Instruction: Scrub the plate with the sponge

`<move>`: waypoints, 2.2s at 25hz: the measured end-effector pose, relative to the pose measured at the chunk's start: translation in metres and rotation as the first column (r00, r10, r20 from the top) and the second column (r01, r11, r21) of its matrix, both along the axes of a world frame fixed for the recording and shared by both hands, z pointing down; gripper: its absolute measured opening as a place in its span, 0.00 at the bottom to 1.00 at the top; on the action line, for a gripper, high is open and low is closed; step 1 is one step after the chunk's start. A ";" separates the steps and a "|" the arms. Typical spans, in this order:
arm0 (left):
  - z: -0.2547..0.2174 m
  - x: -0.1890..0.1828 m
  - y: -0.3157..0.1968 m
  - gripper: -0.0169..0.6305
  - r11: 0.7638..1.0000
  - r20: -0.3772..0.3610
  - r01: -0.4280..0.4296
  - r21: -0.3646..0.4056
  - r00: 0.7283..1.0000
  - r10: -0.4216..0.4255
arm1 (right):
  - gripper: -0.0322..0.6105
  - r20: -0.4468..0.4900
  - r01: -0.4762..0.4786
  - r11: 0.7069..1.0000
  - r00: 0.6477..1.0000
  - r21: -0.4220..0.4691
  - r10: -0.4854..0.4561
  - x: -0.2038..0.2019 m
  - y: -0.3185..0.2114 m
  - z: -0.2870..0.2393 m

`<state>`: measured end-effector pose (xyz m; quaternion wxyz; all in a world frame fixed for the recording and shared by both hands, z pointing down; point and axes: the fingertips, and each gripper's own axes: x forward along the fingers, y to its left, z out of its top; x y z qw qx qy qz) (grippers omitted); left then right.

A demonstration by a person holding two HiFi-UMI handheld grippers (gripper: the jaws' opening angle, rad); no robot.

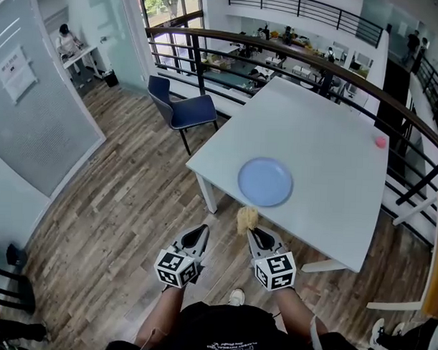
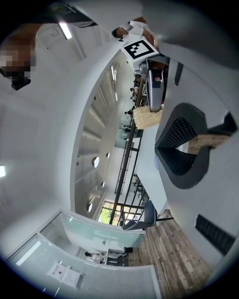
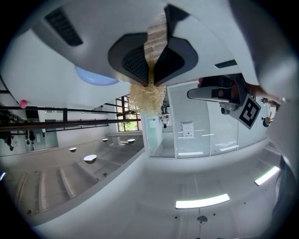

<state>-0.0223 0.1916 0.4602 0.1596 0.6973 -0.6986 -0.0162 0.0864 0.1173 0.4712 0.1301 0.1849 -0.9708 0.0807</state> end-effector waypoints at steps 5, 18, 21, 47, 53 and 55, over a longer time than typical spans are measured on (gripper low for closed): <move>0.001 0.004 -0.014 0.04 1.000 0.007 -0.003 -0.006 1.000 0.003 | 0.12 0.005 -0.010 1.000 1.000 -0.006 0.010 0.005 -0.018 0.004; 0.009 -0.021 -0.072 0.04 0.998 0.000 -0.066 0.009 0.998 0.066 | 0.12 -0.014 -0.060 0.998 0.998 -0.002 0.060 -0.020 -0.062 0.012; 0.006 -0.037 -0.091 0.04 0.996 0.004 -0.084 0.021 0.996 0.084 | 0.12 -0.008 -0.070 0.998 0.997 0.007 0.070 -0.037 -0.077 0.006; -0.016 -0.165 -0.179 0.04 0.975 -0.010 -0.212 0.063 0.977 0.214 | 0.12 -0.016 -0.173 0.982 0.985 0.078 0.175 -0.165 -0.143 -0.021; -0.011 -0.174 -0.191 0.04 0.966 -0.026 -0.250 0.070 0.967 0.252 | 0.12 -0.038 -0.215 0.973 0.975 0.090 0.219 -0.167 -0.147 -0.016; -0.008 -0.172 -0.196 0.04 0.963 -0.034 -0.262 0.070 0.964 0.265 | 0.12 -0.044 -0.232 0.969 0.971 0.089 0.237 -0.164 -0.149 -0.015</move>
